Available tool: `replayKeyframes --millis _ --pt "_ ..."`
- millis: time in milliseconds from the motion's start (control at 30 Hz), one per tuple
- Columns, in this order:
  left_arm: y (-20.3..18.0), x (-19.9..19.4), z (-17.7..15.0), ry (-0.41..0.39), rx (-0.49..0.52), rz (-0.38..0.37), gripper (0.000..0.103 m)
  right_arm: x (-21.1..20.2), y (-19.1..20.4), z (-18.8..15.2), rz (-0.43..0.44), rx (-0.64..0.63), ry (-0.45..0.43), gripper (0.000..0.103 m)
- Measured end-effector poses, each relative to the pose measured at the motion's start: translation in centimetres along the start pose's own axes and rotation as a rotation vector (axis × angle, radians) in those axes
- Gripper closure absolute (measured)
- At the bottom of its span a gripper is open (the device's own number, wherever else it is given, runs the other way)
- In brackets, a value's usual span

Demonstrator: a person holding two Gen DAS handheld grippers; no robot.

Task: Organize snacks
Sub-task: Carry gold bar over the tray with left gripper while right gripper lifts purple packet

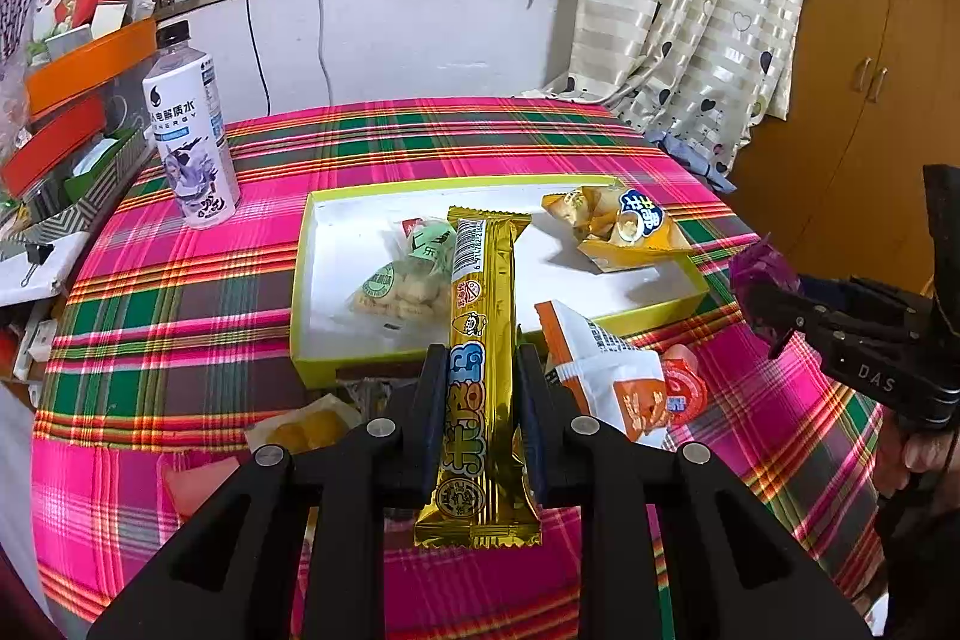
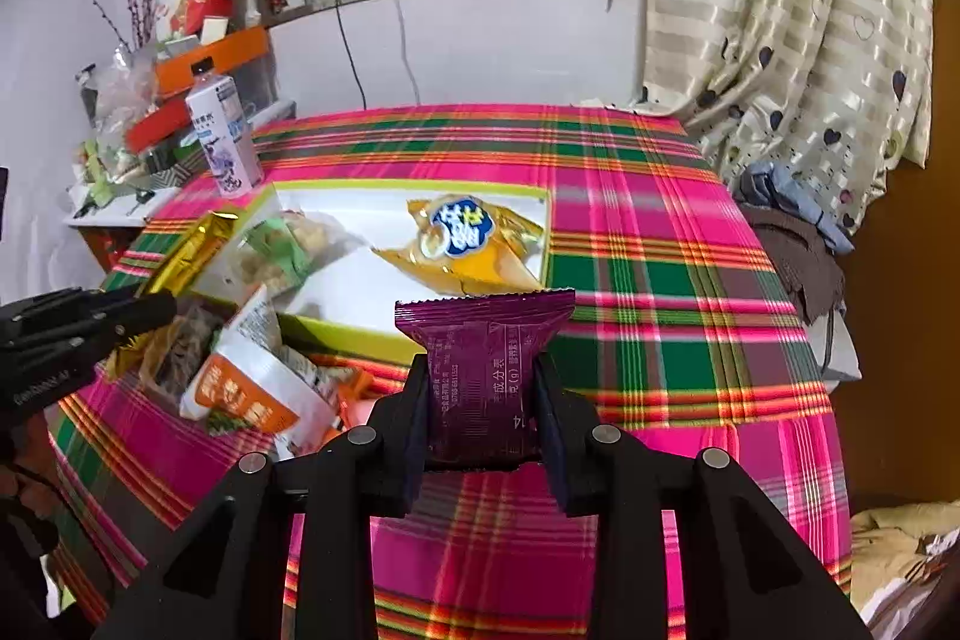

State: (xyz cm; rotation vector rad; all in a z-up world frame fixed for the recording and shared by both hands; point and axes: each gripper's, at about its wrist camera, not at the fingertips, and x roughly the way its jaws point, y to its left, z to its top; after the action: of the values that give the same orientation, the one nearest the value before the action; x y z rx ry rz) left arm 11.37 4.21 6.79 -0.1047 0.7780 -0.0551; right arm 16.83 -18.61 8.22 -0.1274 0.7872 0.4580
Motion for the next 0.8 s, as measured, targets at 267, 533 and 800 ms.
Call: replayKeyframes --millis 267,533,800 --pt "0.3 1.7 0.7 0.024 0.001 -0.009 0.08 1.4 0.6 1.3 0.009 -0.023 0.003 0.073" --pt "0.6 3.9 1.3 0.062 0.0 -0.032 0.08 3.8 0.6 2.0 0.027 -0.023 0.039 0.073" --pt "0.6 5.9 2.6 0.09 0.015 -0.052 0.08 6.0 0.5 3.1 0.038 -0.034 0.061 0.073"
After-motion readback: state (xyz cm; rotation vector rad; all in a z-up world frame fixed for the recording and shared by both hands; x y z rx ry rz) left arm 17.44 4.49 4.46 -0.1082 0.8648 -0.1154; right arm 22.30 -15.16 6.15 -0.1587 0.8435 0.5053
